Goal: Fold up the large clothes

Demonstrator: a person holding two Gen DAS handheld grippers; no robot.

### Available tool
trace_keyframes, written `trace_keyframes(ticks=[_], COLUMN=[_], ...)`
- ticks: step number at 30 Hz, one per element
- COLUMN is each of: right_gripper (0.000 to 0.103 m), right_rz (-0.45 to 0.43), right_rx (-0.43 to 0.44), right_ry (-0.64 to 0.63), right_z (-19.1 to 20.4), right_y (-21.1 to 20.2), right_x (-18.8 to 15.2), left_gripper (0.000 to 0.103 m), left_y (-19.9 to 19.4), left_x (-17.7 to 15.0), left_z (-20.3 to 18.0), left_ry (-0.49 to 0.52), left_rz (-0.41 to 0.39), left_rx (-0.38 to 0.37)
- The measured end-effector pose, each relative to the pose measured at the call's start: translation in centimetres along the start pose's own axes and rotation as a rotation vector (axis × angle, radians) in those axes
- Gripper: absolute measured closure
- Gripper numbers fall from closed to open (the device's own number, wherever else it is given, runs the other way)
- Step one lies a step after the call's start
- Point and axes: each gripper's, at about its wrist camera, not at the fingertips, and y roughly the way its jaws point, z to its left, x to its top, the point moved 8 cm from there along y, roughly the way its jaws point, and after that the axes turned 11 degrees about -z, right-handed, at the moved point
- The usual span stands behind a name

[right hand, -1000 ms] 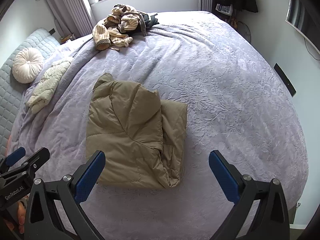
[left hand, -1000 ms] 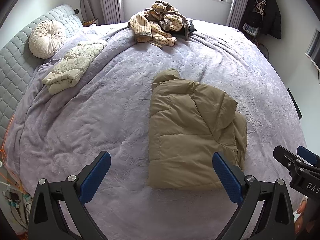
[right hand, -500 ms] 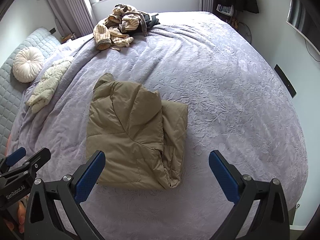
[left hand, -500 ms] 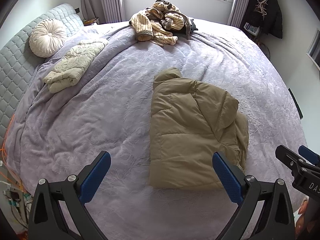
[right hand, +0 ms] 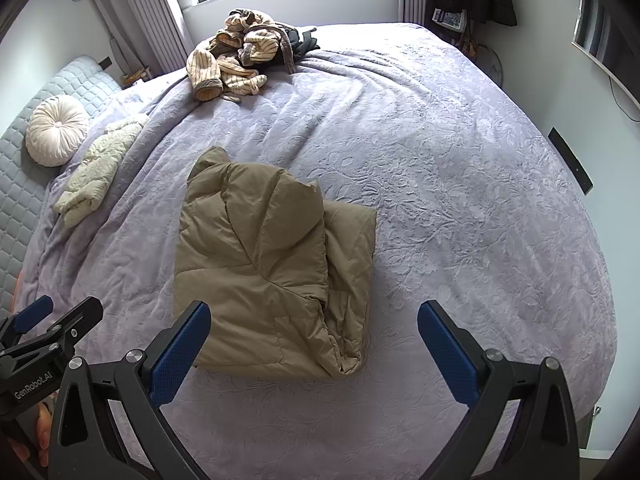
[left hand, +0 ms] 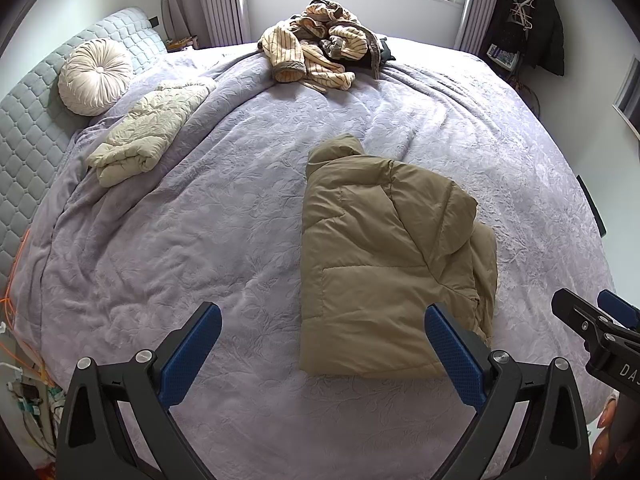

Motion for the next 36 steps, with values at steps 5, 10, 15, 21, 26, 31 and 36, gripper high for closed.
trace_keyframes(ticks=[5,10,15,21,26,31,36], right_gripper=[0.000,0.000,0.000,0.000,0.000,0.000,0.000], right_rz=[0.000,-0.001,0.000,-0.001,-0.001,-0.001,-0.002], right_rx=[0.001,0.001,0.001,-0.001,0.000,-0.001,-0.002], right_ry=[-0.002,0.000,0.000,0.001,0.002,0.001,0.003], right_z=[0.01,0.05,0.10,0.14,0.15,0.19,0.22], right_y=[0.01,0.00,0.00,-0.02,-0.01,-0.01,-0.02], right_x=[0.00,-0.04,-0.07,-0.10,-0.09,-0.09,-0.08], left_gripper=[0.001,0.001,0.001,0.001,0.001,0.001,0.001], left_y=[-0.03,-0.01,-0.01,0.15,0.18,0.16,0.18], left_x=[0.00,0.02,0.01,-0.11,-0.07,-0.10,-0.07], left_z=[-0.04,-0.03,-0.04,0.36,0.27,0.32,0.27], left_ry=[0.001,0.002,0.004,0.013,0.015,0.015,0.015], left_rz=[-0.002,-0.001,-0.002,0.002,0.003,0.002,0.003], left_rx=[0.000,0.002,-0.001,-0.008,-0.008,-0.007,-0.008])
